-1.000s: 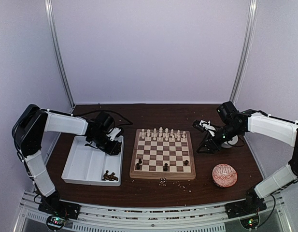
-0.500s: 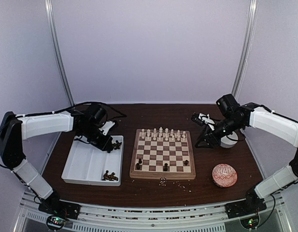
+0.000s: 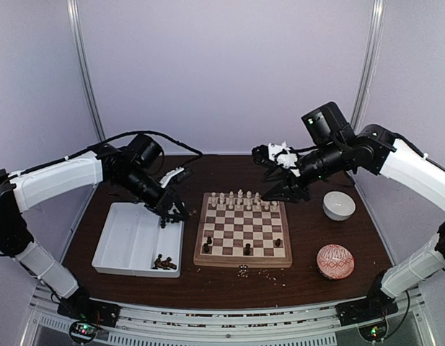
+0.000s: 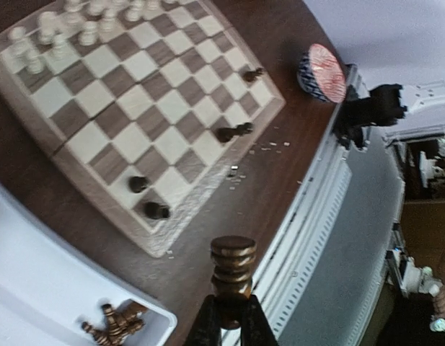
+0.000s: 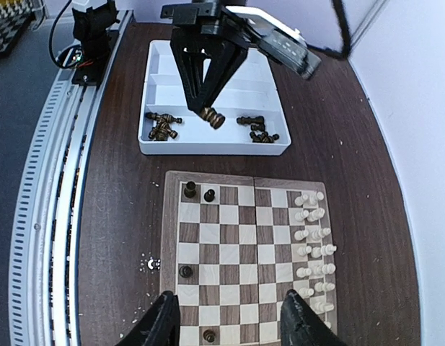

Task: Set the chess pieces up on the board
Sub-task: Pass from the left arm to the right

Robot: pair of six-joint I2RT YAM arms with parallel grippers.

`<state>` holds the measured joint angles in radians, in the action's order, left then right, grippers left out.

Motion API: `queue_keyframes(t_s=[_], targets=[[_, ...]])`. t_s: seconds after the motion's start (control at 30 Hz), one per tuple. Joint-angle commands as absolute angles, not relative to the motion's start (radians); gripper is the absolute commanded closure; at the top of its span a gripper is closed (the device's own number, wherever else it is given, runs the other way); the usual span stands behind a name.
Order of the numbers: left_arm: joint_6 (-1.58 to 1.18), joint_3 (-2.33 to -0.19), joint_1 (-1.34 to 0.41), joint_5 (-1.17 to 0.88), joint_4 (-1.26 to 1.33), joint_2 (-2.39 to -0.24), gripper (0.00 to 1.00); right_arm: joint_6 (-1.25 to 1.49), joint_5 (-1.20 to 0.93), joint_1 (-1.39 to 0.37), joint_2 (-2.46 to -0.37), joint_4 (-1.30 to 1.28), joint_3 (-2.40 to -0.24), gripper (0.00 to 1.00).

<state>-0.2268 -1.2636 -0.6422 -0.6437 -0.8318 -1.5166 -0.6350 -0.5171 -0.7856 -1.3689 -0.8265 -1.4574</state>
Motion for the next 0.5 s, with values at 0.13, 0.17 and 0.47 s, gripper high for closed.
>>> queue_keyframes(t_s=[0.13, 0.17, 0.47], targets=[[-0.276, -1.387, -0.726, -0.953, -0.821, -1.617, 0.98, -0.867, -0.158, -1.006, -1.484, -0.823, -1.577, 0.48], [-0.283, -1.396, -0.732, -0.976, -0.821, -1.626, 0.98, -0.881, -0.134, -1.028, -1.494, -0.822, -1.580, 0.48], [-0.315, -1.455, -0.776, -1.036, -0.821, -1.664, 0.98, -0.933, 0.022, -1.150, -1.568, -0.762, -1.555, 0.48]])
